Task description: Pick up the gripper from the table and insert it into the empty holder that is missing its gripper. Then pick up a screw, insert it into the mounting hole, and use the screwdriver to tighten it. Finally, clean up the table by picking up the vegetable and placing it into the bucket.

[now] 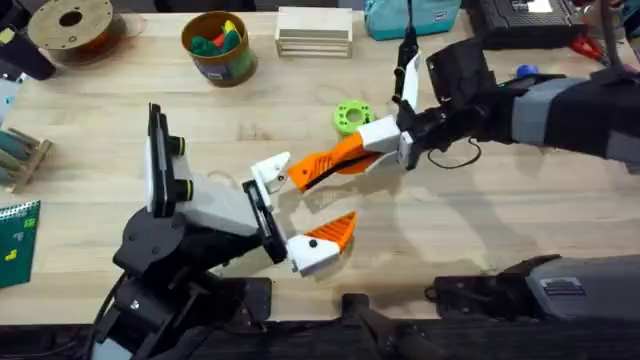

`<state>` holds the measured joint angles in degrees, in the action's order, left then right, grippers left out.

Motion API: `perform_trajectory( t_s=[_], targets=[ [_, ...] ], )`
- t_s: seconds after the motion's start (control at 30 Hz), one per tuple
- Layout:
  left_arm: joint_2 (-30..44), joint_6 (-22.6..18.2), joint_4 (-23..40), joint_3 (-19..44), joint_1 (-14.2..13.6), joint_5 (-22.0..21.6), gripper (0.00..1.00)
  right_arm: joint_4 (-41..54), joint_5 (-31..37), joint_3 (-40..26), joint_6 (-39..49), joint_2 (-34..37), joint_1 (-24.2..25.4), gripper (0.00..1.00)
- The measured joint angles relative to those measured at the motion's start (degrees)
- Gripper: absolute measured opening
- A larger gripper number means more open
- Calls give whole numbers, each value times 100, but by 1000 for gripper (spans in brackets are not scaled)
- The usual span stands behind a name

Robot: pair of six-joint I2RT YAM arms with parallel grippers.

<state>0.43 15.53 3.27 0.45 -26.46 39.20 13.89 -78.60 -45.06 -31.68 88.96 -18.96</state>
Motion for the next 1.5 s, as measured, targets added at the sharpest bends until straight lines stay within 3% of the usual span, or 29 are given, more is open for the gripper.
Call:
perform_trajectory(
  t_s=[0.27, 1.03, 1.5],
  targets=[
    [-1, -26, -26, 1, 2, -24, 985, -1133, -114, 8, -783, 80, 0, 22],
    [0, 94, 11, 2, 2, -47, 985, -1382, 335, 24, -1847, 133, -323, 22],
    [0, 212, 13, 2, 35, -222, 985, -2068, 941, 22, -2688, 130, -901, 21]
  ],
)
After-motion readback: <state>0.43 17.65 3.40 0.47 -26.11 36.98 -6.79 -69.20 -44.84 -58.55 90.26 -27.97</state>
